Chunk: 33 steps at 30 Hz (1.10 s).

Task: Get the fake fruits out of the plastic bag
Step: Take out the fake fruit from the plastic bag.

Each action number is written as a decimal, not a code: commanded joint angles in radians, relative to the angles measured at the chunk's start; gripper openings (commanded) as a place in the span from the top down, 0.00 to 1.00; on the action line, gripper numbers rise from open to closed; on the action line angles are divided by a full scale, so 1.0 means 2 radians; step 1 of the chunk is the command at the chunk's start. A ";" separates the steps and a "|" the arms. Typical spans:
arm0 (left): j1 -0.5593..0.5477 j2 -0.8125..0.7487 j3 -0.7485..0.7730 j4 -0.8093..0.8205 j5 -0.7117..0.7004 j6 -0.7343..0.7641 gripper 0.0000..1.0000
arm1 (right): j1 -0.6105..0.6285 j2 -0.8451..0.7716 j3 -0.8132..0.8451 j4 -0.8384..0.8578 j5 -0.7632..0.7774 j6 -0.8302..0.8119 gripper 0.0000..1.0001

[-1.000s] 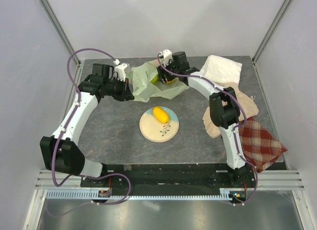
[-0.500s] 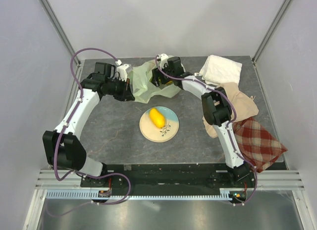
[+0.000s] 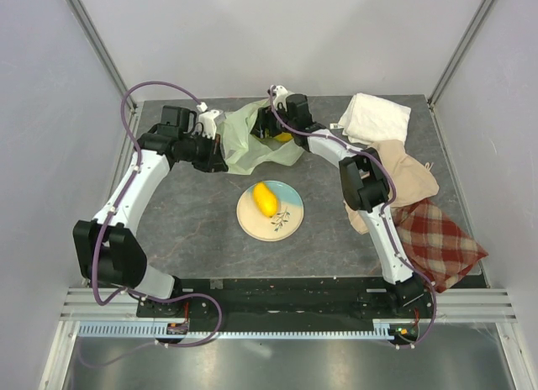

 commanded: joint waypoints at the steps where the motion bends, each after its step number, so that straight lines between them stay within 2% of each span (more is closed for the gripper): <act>1: 0.001 0.005 0.021 -0.013 -0.009 0.024 0.98 | 0.000 0.020 0.023 0.025 -0.011 0.018 0.25; 5: 0.001 0.011 0.030 -0.018 -0.015 0.029 0.98 | 0.004 0.029 0.025 0.010 0.017 0.005 0.19; 10: 0.001 0.018 0.036 -0.019 -0.024 0.034 0.98 | 0.012 0.046 0.044 0.010 0.040 -0.008 0.19; 14: 0.001 0.018 0.035 -0.021 -0.028 0.035 0.98 | 0.016 0.053 0.055 0.013 0.034 -0.013 0.25; 18: 0.001 0.018 0.035 -0.022 -0.033 0.036 0.98 | 0.017 0.053 0.047 0.007 0.034 -0.015 0.18; 19: 0.001 0.019 0.036 -0.022 -0.034 0.037 0.98 | 0.019 0.053 0.046 0.007 0.031 -0.016 0.20; 20: 0.001 0.020 0.036 -0.022 -0.034 0.037 0.98 | 0.018 0.054 0.047 0.006 0.023 -0.018 0.33; 22: 0.001 0.023 0.037 -0.022 -0.038 0.038 0.98 | 0.019 0.050 0.046 0.004 0.021 -0.019 0.51; 25: 0.001 0.028 0.043 -0.021 -0.042 0.035 0.98 | 0.016 0.024 0.038 -0.003 0.009 -0.021 0.63; 28: 0.001 0.028 0.049 -0.014 -0.056 0.025 0.98 | 0.005 -0.025 0.015 -0.008 -0.021 -0.008 0.69; 33: 0.003 0.033 0.067 0.009 -0.104 0.009 0.98 | -0.019 -0.114 -0.045 -0.018 -0.065 0.011 0.70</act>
